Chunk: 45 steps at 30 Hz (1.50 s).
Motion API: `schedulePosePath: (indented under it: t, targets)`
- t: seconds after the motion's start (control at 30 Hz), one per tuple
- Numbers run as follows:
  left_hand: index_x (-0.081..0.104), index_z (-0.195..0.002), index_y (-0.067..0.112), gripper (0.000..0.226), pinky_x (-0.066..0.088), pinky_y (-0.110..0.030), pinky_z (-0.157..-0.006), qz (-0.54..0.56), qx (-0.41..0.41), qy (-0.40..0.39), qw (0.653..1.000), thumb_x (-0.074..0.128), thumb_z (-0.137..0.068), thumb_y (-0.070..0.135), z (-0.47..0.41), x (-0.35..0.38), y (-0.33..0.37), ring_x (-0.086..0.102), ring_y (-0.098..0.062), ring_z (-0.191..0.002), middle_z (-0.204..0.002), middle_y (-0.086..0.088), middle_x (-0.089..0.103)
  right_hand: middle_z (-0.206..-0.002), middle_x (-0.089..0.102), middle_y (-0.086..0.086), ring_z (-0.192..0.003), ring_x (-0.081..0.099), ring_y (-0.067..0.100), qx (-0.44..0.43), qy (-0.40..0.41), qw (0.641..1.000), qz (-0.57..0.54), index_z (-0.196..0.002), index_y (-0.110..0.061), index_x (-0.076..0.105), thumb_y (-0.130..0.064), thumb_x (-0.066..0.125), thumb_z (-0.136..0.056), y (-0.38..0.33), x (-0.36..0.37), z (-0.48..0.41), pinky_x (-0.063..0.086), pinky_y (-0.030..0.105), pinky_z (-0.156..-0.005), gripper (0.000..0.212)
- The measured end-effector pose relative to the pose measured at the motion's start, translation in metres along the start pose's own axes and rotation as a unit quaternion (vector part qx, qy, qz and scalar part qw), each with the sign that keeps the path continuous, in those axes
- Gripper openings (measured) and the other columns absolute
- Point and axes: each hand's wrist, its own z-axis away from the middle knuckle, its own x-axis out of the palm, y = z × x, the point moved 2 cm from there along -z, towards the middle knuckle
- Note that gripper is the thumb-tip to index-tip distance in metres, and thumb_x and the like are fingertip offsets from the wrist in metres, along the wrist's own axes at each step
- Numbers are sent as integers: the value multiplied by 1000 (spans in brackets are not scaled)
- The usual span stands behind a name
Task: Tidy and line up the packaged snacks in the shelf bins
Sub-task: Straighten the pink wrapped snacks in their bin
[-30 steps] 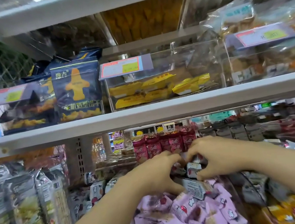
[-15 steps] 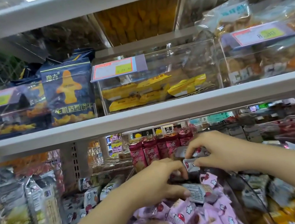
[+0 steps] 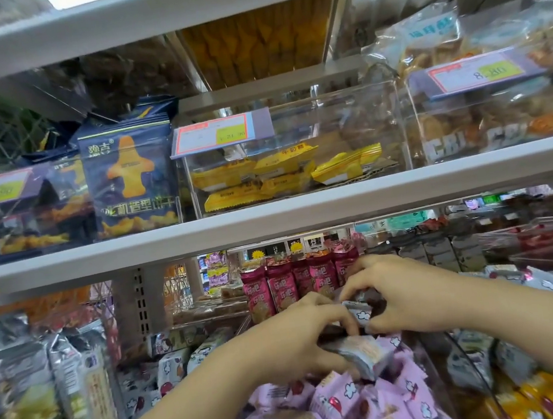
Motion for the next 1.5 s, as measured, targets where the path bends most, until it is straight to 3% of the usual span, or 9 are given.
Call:
schedulePosePath:
  t: [0.3, 0.47, 0.57, 0.77, 0.83, 0.97, 1.3, 1.43, 1.5]
  targets:
    - [44, -87, 45, 29, 35, -12, -94, 31, 14, 195, 980, 70, -76, 36, 35, -24, -11, 44, 9, -109, -120, 26, 43, -97, 35, -26, -100, 49, 7, -16, 136, 991, -5, -117, -42, 56, -36, 66, -79, -16, -22, 11, 47, 30, -87, 39]
    - [48, -88, 41, 30, 32, -3, -91, 15, -4, 290, 957, 71, -77, 26, 78, -45, -22, 44, 12, -112, -126, 34, 34, -121, 42, -21, -105, 53, 10, -40, 176, 982, -49, -119, -41, 55, -35, 67, -82, -51, -18, 7, 46, 34, -92, 39]
    - [46, -89, 42, 35, 41, -16, -93, -8, -60, 308, 949, 71, -81, 20, 106, -46, -41, 49, 4, -109, -125, 42, 25, -130, 38, -22, -108, 50, 7, -49, 176, 982, -41, -122, -43, 52, -36, 65, -85, -76, -9, -3, 46, 30, -90, 40]
    - [36, -118, 32, 40, 41, -35, -95, -221, -226, 249, 915, 58, -87, 22, 137, -42, -71, 55, -21, -100, -146, 12, 14, -137, 39, -19, -120, 47, 11, -42, 174, 983, -47, -127, -43, 50, -36, 64, -87, -121, 9, -43, 47, 32, -89, 43]
    - [28, -133, 28, 51, 17, -46, -115, -336, -263, 205, 881, 54, -90, 20, 136, -40, -81, 53, -25, -114, -153, 1, 13, -136, 43, -17, -123, 46, 12, -34, 163, 985, -52, -128, -41, 50, -36, 64, -87, -131, 16, -58, 47, 34, -92, 44]
    - [27, -137, 21, 58, -8, -60, -113, -427, -289, 158, 842, 59, -89, 18, 134, -43, -93, 60, -28, -106, -149, -7, 23, -128, 56, -15, -118, 52, 11, 7, 152, 984, -89, -126, -41, 53, -37, 68, -83, -138, 33, -88, 48, 32, -89, 45]
    - [29, -143, 14, 50, -2, -60, -112, -471, -335, 54, 815, 48, -97, 23, 122, -44, -119, 55, -33, -115, -132, -10, 52, -96, 61, -6, -88, 58, 15, 47, -39, 993, -102, -127, -21, 51, -43, 66, -85, -136, 64, -129, 48, 27, -74, 50]
    - [28, -141, 15, 49, 3, -57, -113, -463, -324, 63, 822, 47, -98, 30, 126, -44, -122, 48, -32, -123, -133, -10, 52, -132, 54, 2, -115, 54, 20, 24, -58, 992, -105, -137, -18, 41, -41, 65, -86, -141, 69, -130, 45, 31, -97, 61]
    - [24, -141, 17, 53, 6, -55, -113, -452, -305, 95, 832, 51, -96, 24, 128, -45, -119, 52, -32, -119, -133, -11, 50, -128, 56, 3, -112, 56, 22, 26, -21, 996, -87, -134, -20, 39, -43, 66, -85, -142, 68, -129, 47, 36, -94, 60]
